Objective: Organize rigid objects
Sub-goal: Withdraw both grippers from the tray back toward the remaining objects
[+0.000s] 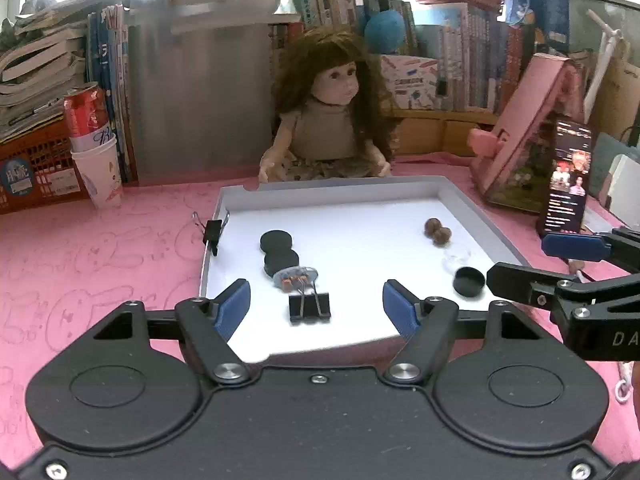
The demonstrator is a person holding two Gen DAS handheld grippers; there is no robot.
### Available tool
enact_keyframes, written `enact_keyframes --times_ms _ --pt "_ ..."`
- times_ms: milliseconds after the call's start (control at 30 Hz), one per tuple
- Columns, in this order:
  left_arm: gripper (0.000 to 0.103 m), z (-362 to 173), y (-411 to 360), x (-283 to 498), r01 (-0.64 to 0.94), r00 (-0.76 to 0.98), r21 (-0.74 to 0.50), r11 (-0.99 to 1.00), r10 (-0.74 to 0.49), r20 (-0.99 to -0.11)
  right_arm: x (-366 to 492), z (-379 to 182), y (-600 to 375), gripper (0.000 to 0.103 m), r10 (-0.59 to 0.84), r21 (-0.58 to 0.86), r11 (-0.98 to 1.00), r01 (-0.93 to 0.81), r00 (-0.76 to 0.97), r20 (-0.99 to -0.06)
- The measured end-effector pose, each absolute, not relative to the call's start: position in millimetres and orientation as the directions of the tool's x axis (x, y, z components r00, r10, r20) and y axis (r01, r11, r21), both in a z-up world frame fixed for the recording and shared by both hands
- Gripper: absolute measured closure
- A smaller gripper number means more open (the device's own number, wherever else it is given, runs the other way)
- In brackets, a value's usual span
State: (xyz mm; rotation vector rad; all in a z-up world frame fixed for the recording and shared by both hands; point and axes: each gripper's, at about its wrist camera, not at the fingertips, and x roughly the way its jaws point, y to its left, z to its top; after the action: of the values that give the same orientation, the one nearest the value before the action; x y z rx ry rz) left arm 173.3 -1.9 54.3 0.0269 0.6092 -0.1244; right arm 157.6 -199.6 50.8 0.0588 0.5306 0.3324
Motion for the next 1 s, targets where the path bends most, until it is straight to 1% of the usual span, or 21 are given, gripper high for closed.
enact_keyframes --times_ms 167,233,600,1000 --pt "0.031 55.9 -1.3 151.3 0.139 0.828 -0.011 0.99 -0.122 -0.547 136.5 54.1 -197.7 0.009 0.332 0.127 0.943 -0.309 0.821 -0.465" --pt "0.03 55.8 -1.4 141.9 0.145 0.833 -0.006 0.989 -0.125 -0.539 128.3 54.8 -197.0 0.007 0.333 0.121 0.942 -0.314 0.825 -0.457" --pt "0.029 51.7 -0.5 103.7 0.16 0.84 -0.014 0.987 -0.143 -0.523 94.5 49.0 -188.8 0.004 0.333 0.067 0.938 -0.34 0.833 -0.441" --pt "0.028 32.9 5.8 72.1 0.142 0.833 -0.01 0.99 -0.125 -0.539 73.0 31.9 -189.6 0.003 0.302 0.052 0.948 -0.312 0.84 -0.451"
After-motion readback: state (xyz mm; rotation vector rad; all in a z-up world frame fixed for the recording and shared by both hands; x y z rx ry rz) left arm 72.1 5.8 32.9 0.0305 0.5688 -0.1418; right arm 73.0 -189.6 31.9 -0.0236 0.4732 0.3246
